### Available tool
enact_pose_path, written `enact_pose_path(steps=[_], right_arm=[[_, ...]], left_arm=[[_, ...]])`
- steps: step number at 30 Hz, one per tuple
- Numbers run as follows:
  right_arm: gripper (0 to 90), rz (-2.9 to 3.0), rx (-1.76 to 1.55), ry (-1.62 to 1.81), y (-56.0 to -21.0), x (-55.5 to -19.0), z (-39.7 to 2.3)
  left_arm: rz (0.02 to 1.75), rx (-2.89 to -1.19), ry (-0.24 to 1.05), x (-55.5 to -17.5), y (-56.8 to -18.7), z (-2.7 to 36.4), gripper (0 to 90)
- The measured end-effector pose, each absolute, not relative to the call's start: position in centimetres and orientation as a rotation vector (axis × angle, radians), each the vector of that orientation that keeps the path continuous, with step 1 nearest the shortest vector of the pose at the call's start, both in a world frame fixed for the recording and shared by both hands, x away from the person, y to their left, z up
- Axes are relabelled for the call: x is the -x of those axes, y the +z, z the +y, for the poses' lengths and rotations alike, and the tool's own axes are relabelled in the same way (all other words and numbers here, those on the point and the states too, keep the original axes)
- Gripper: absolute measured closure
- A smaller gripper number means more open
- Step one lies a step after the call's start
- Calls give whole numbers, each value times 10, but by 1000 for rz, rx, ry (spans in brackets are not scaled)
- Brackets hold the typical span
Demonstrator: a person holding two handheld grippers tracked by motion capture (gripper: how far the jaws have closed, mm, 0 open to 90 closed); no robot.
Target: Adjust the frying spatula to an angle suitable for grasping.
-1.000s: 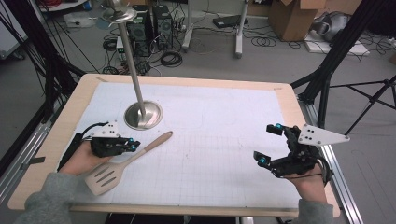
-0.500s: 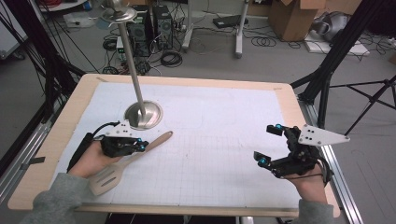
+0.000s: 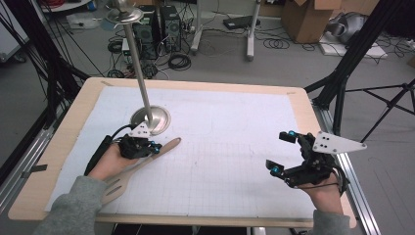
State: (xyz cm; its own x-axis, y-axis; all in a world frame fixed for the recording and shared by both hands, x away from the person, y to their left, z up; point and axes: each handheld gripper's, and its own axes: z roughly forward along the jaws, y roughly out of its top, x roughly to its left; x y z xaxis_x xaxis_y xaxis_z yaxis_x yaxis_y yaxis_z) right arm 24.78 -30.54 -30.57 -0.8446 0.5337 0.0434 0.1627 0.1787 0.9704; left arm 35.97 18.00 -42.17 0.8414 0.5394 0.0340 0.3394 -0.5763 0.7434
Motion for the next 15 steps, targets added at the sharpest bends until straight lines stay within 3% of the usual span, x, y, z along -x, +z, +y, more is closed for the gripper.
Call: enact_pose_path(steps=[15], right_arm=[[18,2152,-672,1710,-306,-246,-307]], left_arm=[[673,-2271,382,-366,-427,182,895]])
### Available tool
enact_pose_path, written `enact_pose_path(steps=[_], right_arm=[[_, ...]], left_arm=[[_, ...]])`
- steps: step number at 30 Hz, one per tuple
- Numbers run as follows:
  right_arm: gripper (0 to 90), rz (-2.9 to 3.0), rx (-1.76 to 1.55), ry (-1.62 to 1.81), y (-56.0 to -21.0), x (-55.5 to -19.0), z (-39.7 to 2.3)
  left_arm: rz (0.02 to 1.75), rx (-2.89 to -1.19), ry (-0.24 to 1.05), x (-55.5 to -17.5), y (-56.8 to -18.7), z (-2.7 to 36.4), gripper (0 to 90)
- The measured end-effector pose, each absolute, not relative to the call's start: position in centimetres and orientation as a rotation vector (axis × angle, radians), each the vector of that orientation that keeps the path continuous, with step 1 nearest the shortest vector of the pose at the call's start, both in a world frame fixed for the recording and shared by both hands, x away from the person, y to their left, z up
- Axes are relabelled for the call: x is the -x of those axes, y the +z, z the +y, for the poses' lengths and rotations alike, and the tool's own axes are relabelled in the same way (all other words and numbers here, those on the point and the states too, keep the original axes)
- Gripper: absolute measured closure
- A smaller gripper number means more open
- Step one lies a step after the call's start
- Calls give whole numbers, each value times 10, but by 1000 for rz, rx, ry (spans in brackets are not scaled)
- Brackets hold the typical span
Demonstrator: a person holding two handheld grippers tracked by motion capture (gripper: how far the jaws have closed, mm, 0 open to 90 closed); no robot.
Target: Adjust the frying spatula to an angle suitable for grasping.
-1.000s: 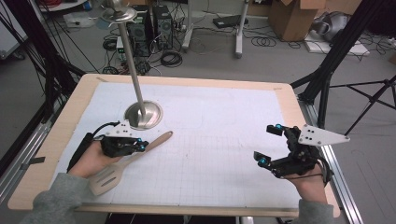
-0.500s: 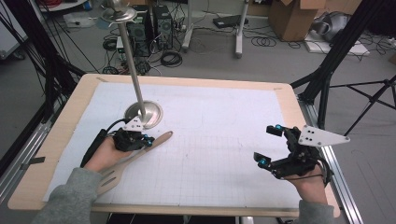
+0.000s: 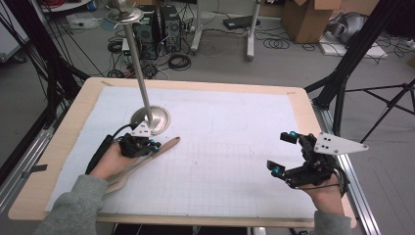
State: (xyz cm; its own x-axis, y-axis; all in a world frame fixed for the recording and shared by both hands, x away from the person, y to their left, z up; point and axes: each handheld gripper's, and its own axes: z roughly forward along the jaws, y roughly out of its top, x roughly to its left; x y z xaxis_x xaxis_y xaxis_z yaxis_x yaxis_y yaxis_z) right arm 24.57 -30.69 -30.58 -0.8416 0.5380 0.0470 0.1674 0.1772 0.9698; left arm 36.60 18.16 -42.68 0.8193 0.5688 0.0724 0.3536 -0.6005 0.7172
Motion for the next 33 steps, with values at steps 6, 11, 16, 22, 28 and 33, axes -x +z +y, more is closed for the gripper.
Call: enact_pose_path(steps=[6,11,16,22,28,33], right_arm=[[18,2155,-679,1711,-307,-246,-307],[18,2156,-683,1705,-308,-246,-308],[18,2157,-679,1707,-308,-247,-307],[18,2158,-680,1701,-309,-247,-307],[18,2165,-683,1700,-309,-247,-307],[18,2165,-683,1700,-309,-247,-307]], left_arm=[[674,-2269,364,-366,-428,181,895],[657,-2271,363,-366,-428,180,895],[631,-2266,344,-363,-428,176,895],[627,-2262,330,-362,-428,174,895],[579,-2265,290,-358,-429,169,895],[539,-2288,283,-357,-430,166,895]])
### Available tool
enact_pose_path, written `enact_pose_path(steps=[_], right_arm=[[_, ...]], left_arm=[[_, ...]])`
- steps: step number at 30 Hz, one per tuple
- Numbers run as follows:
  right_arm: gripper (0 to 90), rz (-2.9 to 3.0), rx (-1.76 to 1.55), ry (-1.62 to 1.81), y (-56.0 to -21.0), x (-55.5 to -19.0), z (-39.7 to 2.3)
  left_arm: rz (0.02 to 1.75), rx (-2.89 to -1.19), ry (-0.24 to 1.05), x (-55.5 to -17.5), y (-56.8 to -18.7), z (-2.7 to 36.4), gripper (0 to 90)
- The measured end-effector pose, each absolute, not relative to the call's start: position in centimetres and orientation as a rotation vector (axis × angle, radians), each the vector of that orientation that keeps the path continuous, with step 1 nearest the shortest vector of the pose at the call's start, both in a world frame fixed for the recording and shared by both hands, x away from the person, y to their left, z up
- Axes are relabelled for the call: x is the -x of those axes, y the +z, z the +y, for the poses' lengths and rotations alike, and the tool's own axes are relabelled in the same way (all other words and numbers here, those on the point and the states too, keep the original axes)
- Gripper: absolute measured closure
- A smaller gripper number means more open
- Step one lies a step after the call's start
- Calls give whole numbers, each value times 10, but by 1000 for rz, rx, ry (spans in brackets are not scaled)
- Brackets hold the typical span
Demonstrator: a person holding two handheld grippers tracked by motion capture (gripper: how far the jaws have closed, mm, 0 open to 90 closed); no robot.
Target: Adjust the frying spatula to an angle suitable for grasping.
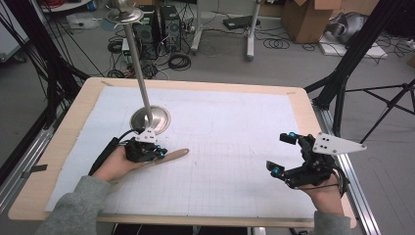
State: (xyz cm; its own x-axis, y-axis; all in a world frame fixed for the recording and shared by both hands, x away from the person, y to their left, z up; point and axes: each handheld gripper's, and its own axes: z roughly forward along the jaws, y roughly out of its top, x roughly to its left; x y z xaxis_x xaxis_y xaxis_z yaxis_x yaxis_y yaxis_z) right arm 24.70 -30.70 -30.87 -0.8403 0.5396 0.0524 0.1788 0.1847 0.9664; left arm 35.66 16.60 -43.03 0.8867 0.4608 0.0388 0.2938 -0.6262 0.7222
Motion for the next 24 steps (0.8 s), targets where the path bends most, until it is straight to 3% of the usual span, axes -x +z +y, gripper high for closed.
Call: enact_pose_path(steps=[14,21,24], right_arm=[[18,2164,-689,1700,-309,-247,-309],[18,2167,-686,1700,-309,-248,-308],[18,2169,-685,1694,-310,-248,-308]], left_arm=[[553,-2183,294,-355,-412,186,878],[529,-2143,223,-349,-397,200,718],[500,-2134,219,-345,-393,206,592]])
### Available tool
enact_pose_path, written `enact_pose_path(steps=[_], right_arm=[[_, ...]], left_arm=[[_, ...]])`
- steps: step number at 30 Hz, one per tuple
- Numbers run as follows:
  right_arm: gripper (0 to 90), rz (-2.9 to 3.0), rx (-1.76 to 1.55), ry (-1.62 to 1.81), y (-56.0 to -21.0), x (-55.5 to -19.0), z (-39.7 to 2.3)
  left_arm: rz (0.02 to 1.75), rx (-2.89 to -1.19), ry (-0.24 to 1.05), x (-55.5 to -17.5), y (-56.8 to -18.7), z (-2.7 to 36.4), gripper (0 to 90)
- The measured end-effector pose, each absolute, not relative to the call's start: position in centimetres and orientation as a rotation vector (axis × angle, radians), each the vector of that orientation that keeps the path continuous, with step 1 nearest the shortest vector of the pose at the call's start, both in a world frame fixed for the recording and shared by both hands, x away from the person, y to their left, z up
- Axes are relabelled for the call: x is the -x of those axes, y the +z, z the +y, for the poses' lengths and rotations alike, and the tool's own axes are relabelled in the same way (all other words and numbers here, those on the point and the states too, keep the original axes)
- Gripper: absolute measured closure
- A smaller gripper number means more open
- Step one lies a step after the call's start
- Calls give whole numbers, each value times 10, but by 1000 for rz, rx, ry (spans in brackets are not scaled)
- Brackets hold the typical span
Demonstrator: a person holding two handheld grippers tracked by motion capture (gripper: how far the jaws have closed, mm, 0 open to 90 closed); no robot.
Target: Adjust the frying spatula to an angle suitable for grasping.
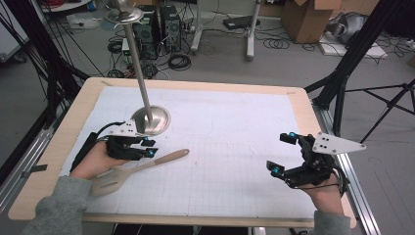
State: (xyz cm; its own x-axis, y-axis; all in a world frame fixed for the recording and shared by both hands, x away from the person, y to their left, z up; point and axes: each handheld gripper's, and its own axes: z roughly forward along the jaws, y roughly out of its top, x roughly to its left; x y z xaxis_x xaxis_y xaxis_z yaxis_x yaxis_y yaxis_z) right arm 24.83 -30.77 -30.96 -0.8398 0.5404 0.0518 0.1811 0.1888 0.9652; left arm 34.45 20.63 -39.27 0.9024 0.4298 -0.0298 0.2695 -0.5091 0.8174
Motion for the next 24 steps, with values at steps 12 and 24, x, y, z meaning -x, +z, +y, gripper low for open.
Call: enact_pose_path(steps=[12,24], right_arm=[[18,2175,-675,1706,-309,-253,-305],[18,2190,-661,1720,-310,-259,-300]], left_arm=[[436,-2133,192,-330,-388,224,260],[422,-2133,200,-314,-383,242,83]])
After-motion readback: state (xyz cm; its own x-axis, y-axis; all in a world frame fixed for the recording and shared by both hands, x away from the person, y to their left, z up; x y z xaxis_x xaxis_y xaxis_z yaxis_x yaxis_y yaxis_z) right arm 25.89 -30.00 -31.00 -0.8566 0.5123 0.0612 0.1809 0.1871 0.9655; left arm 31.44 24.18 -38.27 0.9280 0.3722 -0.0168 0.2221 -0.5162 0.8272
